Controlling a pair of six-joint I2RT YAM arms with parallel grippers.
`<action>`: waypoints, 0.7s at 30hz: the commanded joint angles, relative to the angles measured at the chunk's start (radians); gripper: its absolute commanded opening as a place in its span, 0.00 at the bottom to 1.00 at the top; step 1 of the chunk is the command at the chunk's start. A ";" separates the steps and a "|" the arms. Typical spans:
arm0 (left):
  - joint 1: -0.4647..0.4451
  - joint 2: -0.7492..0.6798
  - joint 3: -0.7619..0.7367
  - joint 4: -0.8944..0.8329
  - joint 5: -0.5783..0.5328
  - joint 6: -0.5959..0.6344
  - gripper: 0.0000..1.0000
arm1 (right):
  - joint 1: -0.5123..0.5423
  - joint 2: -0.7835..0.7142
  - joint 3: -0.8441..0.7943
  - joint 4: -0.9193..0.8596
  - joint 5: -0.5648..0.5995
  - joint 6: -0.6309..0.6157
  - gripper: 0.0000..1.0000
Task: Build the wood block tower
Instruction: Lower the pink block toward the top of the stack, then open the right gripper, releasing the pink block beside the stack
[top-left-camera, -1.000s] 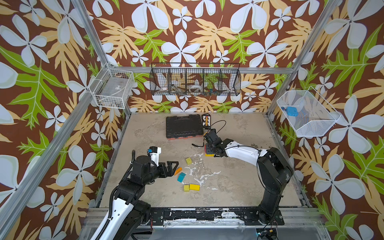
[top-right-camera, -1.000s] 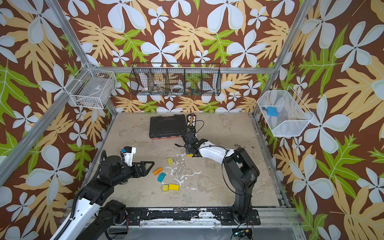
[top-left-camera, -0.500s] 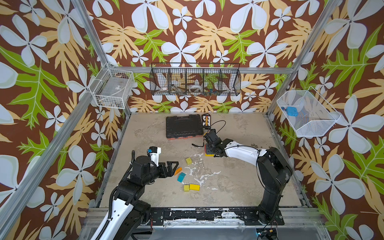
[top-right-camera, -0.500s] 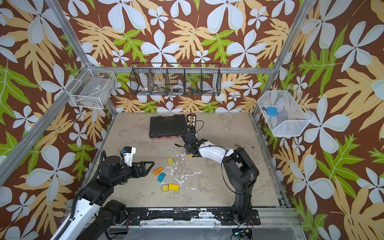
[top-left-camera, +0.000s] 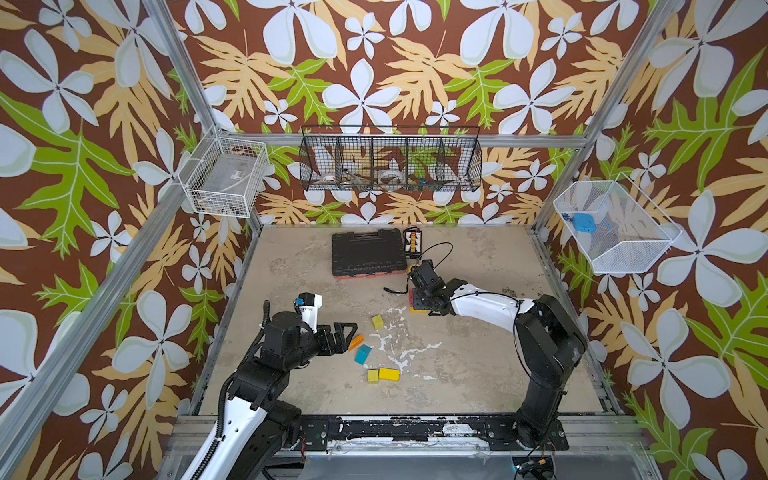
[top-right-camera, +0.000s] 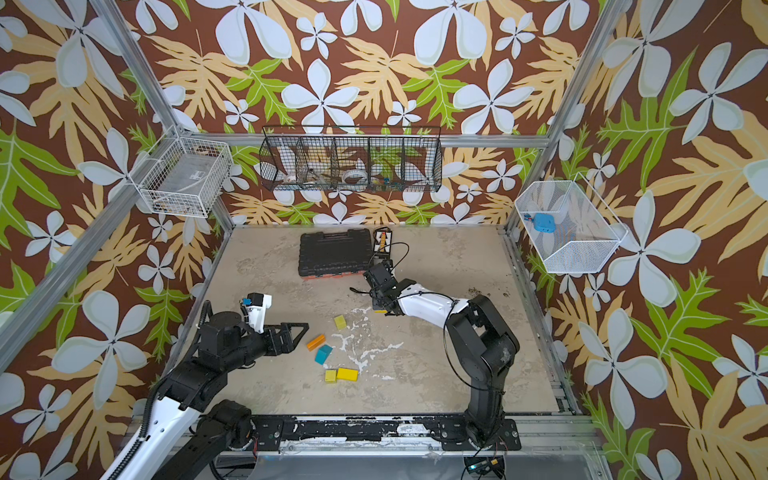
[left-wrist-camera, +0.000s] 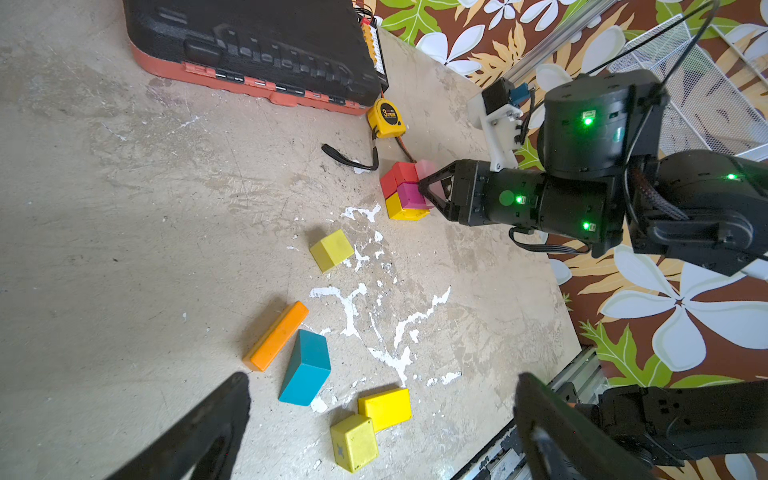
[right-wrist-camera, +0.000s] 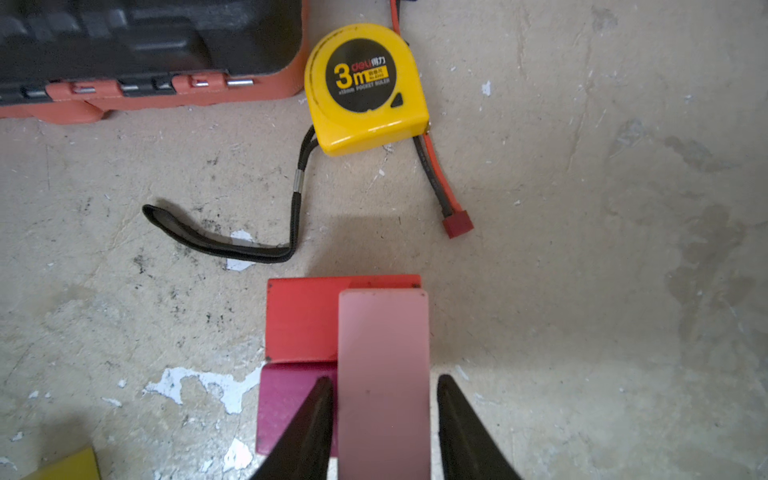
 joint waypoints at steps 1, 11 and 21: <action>-0.001 -0.001 -0.001 0.020 0.006 0.007 1.00 | 0.001 -0.014 0.000 0.000 0.001 0.003 0.44; -0.001 -0.002 -0.001 0.020 0.007 0.006 1.00 | 0.005 -0.134 -0.078 0.043 -0.036 0.003 0.51; -0.001 -0.004 -0.002 0.020 0.007 0.006 1.00 | 0.223 -0.463 -0.382 0.267 0.023 -0.057 0.82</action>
